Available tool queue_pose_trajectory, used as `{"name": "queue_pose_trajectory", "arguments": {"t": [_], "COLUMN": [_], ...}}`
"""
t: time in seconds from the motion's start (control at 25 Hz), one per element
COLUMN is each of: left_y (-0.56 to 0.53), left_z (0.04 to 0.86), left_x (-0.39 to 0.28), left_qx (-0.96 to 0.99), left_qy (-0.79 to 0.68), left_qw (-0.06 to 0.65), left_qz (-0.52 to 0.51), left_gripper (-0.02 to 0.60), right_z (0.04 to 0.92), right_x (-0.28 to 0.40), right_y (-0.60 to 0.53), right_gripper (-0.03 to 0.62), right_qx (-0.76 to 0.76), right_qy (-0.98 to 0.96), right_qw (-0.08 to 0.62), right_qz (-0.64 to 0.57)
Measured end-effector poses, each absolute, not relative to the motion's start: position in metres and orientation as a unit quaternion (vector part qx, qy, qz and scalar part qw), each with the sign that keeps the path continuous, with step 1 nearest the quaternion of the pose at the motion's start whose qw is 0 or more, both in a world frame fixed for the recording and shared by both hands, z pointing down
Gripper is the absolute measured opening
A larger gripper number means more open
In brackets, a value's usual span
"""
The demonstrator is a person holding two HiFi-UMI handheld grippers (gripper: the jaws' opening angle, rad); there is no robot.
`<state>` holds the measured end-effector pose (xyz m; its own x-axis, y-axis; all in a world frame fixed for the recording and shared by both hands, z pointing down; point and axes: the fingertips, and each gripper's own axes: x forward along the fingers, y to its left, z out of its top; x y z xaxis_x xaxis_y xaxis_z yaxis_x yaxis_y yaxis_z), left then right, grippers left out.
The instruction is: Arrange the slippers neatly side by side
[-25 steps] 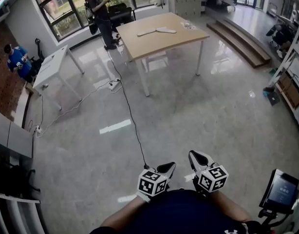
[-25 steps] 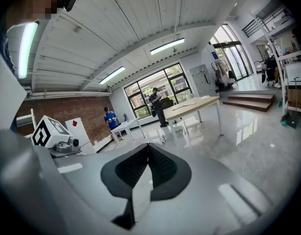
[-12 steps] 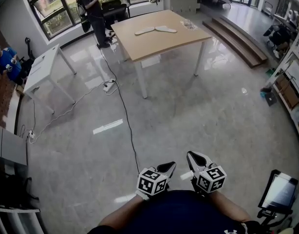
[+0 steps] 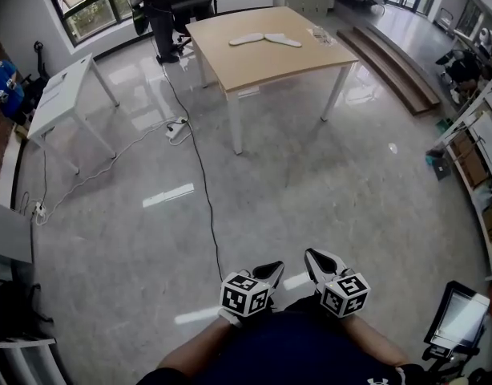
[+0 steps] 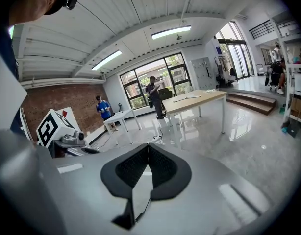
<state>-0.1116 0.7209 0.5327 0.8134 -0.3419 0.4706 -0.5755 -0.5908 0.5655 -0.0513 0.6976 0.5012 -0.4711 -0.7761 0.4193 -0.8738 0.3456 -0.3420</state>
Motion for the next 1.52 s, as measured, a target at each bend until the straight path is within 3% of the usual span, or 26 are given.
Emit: {"name": "queue_pose_trajectory", "arguments": {"t": [0.64,1.52], "left_y": [0.661,0.563], "left_z": [0.532,0.524], "left_x": [-0.137,-0.031], "left_qx": [0.857,0.851], "left_qy": [-0.324,-0.348], "left_qw": [0.369,0.334], "left_qz": [0.154,0.209], "left_gripper": [0.003,0.003], "right_z": [0.501,0.497], "right_x": [-0.078,0.022], "right_y": [0.623,0.514], "right_gripper": [0.011,0.011], "right_qx": [0.447,0.415], "right_qy": [-0.848,-0.859], "right_qw": [0.077,0.031], "right_qz": [0.273,0.299]}}
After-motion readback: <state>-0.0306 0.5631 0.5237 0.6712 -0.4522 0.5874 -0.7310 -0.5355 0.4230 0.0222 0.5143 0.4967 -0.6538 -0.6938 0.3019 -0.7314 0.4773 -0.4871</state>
